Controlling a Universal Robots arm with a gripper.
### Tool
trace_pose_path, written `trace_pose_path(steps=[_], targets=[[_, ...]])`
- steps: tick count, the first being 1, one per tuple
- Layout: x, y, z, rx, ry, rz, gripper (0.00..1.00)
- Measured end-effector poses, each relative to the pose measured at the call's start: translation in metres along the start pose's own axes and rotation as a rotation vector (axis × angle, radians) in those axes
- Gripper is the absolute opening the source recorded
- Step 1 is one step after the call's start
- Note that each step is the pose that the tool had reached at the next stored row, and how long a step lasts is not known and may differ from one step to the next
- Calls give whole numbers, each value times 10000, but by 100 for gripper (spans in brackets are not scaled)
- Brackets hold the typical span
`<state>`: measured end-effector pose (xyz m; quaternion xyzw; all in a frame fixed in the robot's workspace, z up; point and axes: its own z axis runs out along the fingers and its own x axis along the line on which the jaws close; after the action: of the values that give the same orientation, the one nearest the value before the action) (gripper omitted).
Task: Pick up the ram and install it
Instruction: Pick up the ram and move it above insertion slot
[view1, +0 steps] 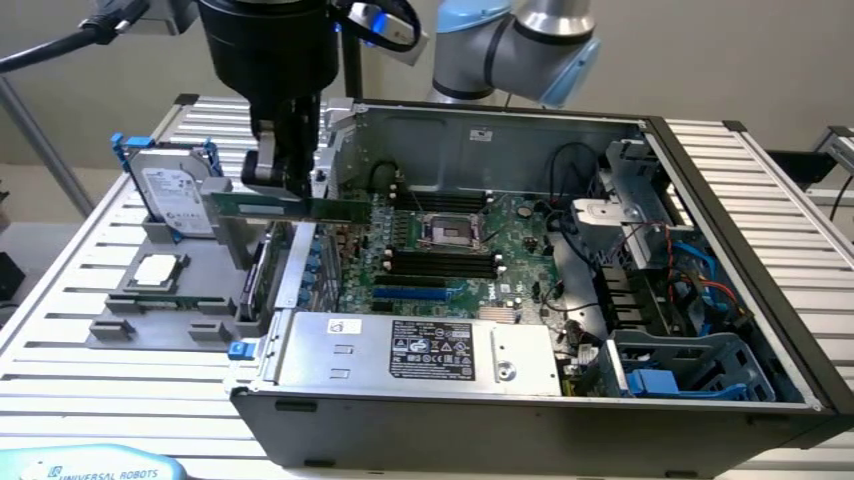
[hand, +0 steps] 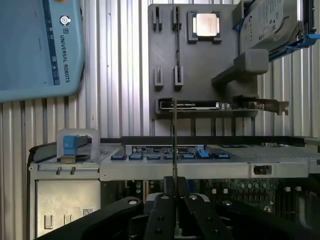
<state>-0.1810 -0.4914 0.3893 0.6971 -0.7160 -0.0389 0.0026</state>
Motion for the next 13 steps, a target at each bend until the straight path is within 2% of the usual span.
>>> trace_pose_path(steps=[13], targets=[[-26, -590, -12, -5, -20, -2, 13]])
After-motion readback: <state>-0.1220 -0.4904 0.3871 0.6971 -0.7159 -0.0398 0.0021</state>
